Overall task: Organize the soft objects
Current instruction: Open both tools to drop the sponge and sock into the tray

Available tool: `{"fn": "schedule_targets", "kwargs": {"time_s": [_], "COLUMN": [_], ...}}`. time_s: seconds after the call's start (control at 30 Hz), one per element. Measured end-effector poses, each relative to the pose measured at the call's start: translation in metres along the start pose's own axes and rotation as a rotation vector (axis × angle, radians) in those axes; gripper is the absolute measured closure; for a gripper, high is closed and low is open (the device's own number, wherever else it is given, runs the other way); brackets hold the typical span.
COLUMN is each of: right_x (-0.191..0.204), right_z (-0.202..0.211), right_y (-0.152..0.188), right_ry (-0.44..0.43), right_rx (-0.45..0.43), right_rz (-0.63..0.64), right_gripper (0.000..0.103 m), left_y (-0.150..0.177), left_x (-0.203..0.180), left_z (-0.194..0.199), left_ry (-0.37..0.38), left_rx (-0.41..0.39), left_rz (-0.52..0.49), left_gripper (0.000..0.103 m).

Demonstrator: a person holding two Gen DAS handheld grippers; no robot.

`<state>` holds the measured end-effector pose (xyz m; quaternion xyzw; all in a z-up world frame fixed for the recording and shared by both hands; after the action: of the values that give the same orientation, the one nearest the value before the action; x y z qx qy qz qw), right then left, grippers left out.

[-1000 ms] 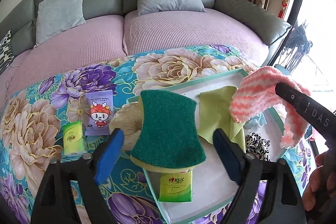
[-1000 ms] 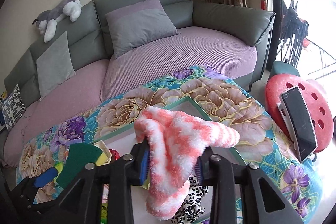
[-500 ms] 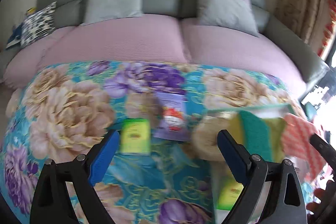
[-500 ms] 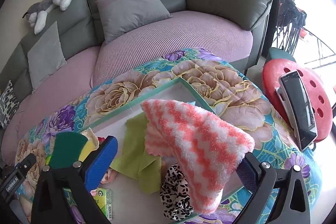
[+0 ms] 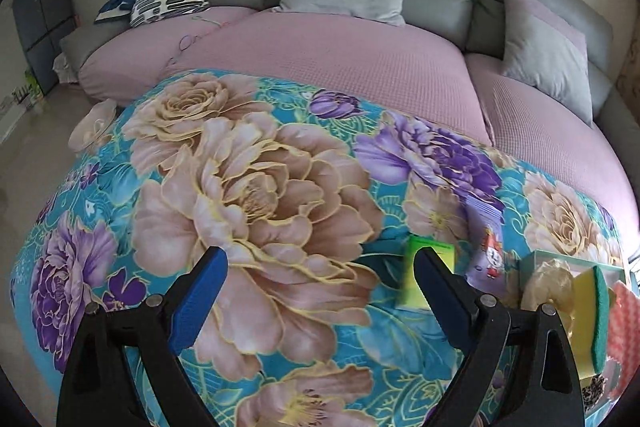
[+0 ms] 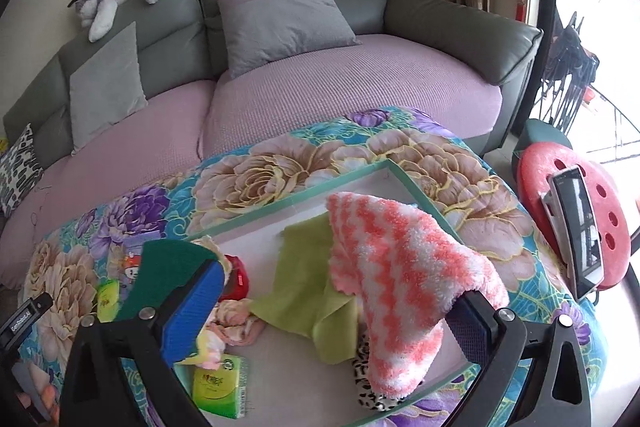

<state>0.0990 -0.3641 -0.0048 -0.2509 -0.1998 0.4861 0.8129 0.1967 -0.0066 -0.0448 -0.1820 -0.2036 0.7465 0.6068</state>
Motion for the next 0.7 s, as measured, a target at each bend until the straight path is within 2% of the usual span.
{"fn": "schedule_targets", "kwargs": {"time_s": [0.47,0.63,0.7], "right_x": [0.138,0.180,0.191], "right_z": [0.019,0.016,0.010], "right_y": [0.013,0.026,0.032], "right_ry": [-0.198,-0.300,-0.289], "right_rx": [-0.054,-0.035,-0.027], "right_rz": [0.267,0.343,0.367], "right_gripper": [0.000,0.000,0.000], "left_y": [-0.002,-0.005,-0.006], "left_x": [0.044,0.064,0.070], "left_z": [-0.003,-0.005,-0.007], "left_ry": [-0.008,0.000,0.001], "left_rx": [0.023,0.015,0.017], "left_rz": [0.078,0.124,0.137], "left_gripper": [0.008,0.008,0.008]}}
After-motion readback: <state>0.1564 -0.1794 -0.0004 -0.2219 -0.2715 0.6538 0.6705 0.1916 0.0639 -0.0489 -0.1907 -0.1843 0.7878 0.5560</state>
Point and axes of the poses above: each gripper's, at about its wrist camera, not at the fingertips, and z roughly against the way its jaws point, x to its left, y to its underside, the point moved 6 cm from there along -z, roughly the way its jaws point, and after that the axes turned 5 degrees about x, right-handed, at the moved point
